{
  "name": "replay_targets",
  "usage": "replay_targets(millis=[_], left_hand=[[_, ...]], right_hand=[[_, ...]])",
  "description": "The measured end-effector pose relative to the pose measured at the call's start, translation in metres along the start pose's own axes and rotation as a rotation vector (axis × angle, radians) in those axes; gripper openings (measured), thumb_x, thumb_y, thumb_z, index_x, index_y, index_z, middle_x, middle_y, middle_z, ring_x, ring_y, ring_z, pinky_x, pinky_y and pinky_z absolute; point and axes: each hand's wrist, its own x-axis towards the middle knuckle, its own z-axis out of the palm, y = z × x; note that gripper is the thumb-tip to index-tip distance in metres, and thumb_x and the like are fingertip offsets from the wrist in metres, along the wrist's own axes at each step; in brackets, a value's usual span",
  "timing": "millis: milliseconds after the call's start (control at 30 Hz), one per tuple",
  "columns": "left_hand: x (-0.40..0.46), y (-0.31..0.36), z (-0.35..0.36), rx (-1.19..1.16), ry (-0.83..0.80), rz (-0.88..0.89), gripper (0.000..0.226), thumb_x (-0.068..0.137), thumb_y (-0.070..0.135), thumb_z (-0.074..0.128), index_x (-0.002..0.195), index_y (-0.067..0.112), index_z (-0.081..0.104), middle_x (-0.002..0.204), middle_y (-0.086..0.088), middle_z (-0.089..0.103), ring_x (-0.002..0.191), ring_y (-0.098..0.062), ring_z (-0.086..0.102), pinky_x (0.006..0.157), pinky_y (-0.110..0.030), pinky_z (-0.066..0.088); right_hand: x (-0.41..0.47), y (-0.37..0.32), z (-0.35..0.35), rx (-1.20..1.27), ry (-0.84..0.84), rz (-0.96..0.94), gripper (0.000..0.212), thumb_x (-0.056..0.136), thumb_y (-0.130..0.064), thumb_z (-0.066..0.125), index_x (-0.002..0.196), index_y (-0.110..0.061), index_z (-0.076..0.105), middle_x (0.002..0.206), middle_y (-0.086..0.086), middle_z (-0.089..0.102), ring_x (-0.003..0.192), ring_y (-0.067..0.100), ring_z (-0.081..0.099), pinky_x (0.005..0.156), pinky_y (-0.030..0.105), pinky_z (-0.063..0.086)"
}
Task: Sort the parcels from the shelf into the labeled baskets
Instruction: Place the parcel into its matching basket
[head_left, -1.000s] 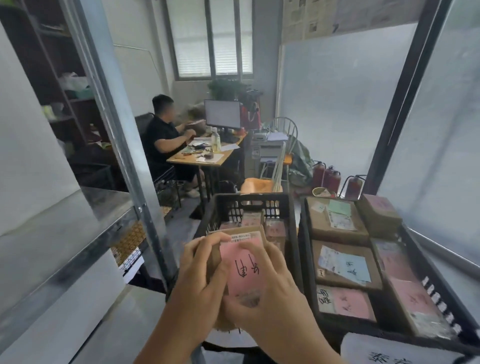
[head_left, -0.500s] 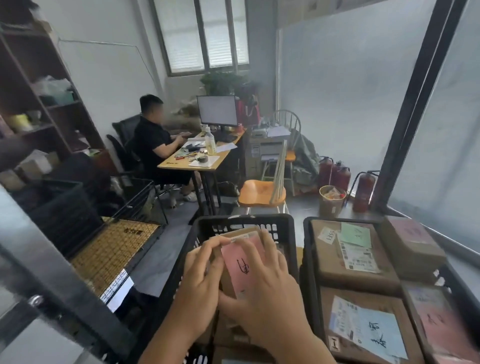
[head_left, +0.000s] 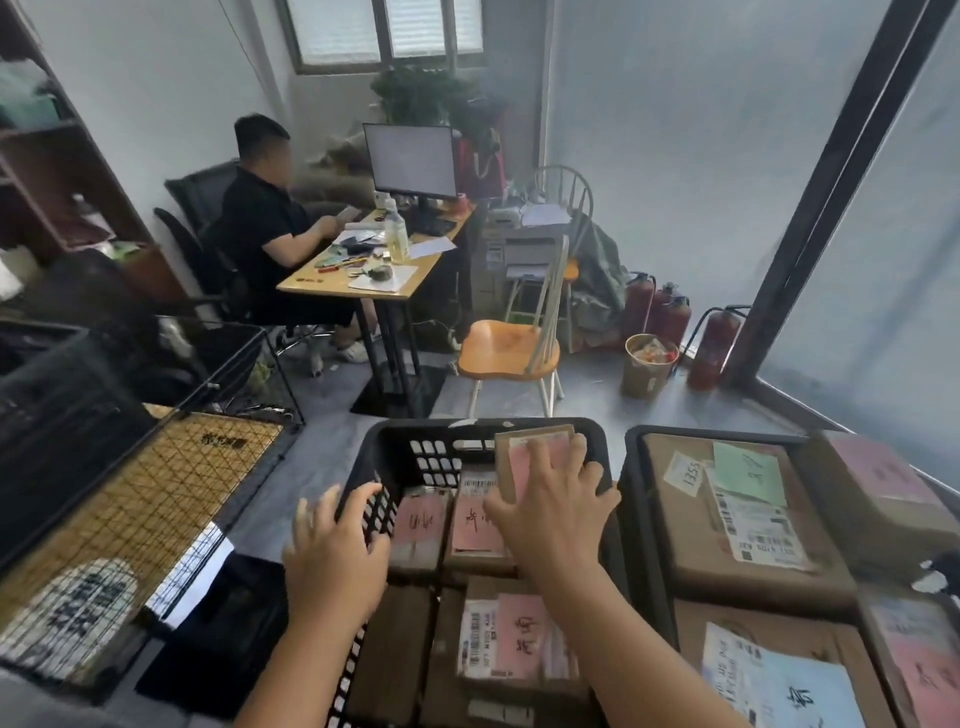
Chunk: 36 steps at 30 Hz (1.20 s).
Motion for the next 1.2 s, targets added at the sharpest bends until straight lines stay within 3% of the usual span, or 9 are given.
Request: replay_targets(millis=[100, 200, 300, 467, 667, 800, 933, 1067, 1200], left_hand=[[0.0, -0.009, 0.02, 0.091, -0.044, -0.046, 0.057, 0.098, 0.036, 0.061, 0.151, 0.044, 0.043, 0.169, -0.003, 0.027, 0.158, -0.034, 0.016, 0.119, -0.056, 0.037], [-0.005, -0.016, 0.031, 0.138, -0.001, -0.035, 0.053, 0.093, 0.033, 0.07, 0.143, 0.044, 0.057, 0.165, -0.008, 0.035, 0.151, -0.031, 0.033, 0.108, -0.049, 0.05], [-0.008, -0.015, 0.032, 0.105, 0.03, -0.028, 0.051, 0.092, 0.031, 0.072, 0.14, 0.044, 0.061, 0.164, -0.009, 0.036, 0.15, -0.03, 0.038, 0.101, -0.047, 0.055], [-0.009, -0.012, 0.027, 0.096, 0.018, -0.029, 0.048, 0.093, 0.036, 0.071, 0.138, 0.048, 0.061, 0.165, -0.009, 0.034, 0.147, -0.026, 0.042, 0.095, -0.039, 0.059], [-0.01, -0.011, 0.026, 0.069, 0.027, -0.021, 0.043, 0.093, 0.038, 0.07, 0.134, 0.048, 0.063, 0.165, -0.009, 0.033, 0.144, -0.026, 0.044, 0.1, -0.041, 0.057], [-0.009, -0.014, 0.029, 0.067, 0.024, -0.019, 0.044, 0.093, 0.039, 0.068, 0.135, 0.05, 0.062, 0.166, -0.009, 0.031, 0.144, -0.026, 0.044, 0.101, -0.042, 0.057], [-0.01, -0.016, 0.03, 0.054, 0.037, -0.004, 0.041, 0.093, 0.037, 0.068, 0.132, 0.048, 0.065, 0.165, -0.01, 0.034, 0.143, -0.027, 0.046, 0.102, -0.042, 0.056], [-0.01, -0.018, 0.031, 0.058, 0.033, 0.006, 0.04, 0.094, 0.038, 0.065, 0.133, 0.047, 0.063, 0.165, -0.01, 0.032, 0.143, -0.026, 0.045, 0.103, -0.041, 0.054], [-0.009, -0.02, 0.032, 0.028, 0.03, 0.013, 0.046, 0.094, 0.04, 0.063, 0.139, 0.047, 0.059, 0.166, -0.01, 0.031, 0.146, -0.027, 0.041, 0.11, -0.044, 0.048]], right_hand=[[0.013, -0.005, 0.019, -0.076, 0.013, 0.042, 0.084, 0.083, -0.078, 0.054, 0.149, -0.028, 0.038, 0.167, 0.024, 0.021, 0.138, 0.045, 0.041, 0.108, 0.058, 0.034], [0.021, -0.006, 0.035, -0.081, 0.051, 0.069, 0.075, 0.087, -0.068, 0.054, 0.147, -0.023, 0.046, 0.164, 0.027, 0.029, 0.143, 0.044, 0.038, 0.116, 0.053, 0.029], [0.022, -0.004, 0.045, -0.053, 0.092, 0.081, 0.069, 0.09, -0.062, 0.052, 0.144, -0.019, 0.051, 0.16, 0.026, 0.035, 0.145, 0.043, 0.035, 0.12, 0.052, 0.029], [0.024, -0.002, 0.043, -0.114, 0.115, 0.071, 0.06, 0.09, -0.059, 0.053, 0.133, -0.016, 0.059, 0.154, 0.019, 0.041, 0.139, 0.04, 0.04, 0.114, 0.051, 0.039], [0.026, -0.006, 0.043, -0.115, 0.137, 0.018, 0.04, 0.091, -0.048, 0.057, 0.125, -0.026, 0.06, 0.151, 0.015, 0.046, 0.137, 0.037, 0.042, 0.107, 0.052, 0.042], [0.031, -0.007, 0.044, -0.147, 0.072, -0.061, 0.056, 0.092, -0.047, 0.058, 0.143, -0.028, 0.05, 0.16, 0.016, 0.038, 0.147, 0.041, 0.032, 0.116, 0.056, 0.036], [0.033, -0.007, 0.048, -0.085, -0.102, -0.052, 0.097, 0.09, -0.052, 0.066, 0.165, -0.031, 0.01, 0.175, 0.014, 0.003, 0.159, 0.047, -0.004, 0.127, 0.064, 0.005], [0.034, -0.006, 0.054, -0.078, -0.122, -0.039, 0.097, 0.094, -0.036, 0.059, 0.166, -0.03, -0.005, 0.175, 0.014, -0.011, 0.159, 0.043, -0.015, 0.128, 0.063, 0.0], [0.03, -0.01, 0.053, -0.094, -0.128, -0.036, 0.098, 0.096, -0.042, 0.058, 0.166, -0.028, -0.008, 0.174, 0.016, -0.012, 0.159, 0.042, -0.016, 0.129, 0.061, 0.0]])
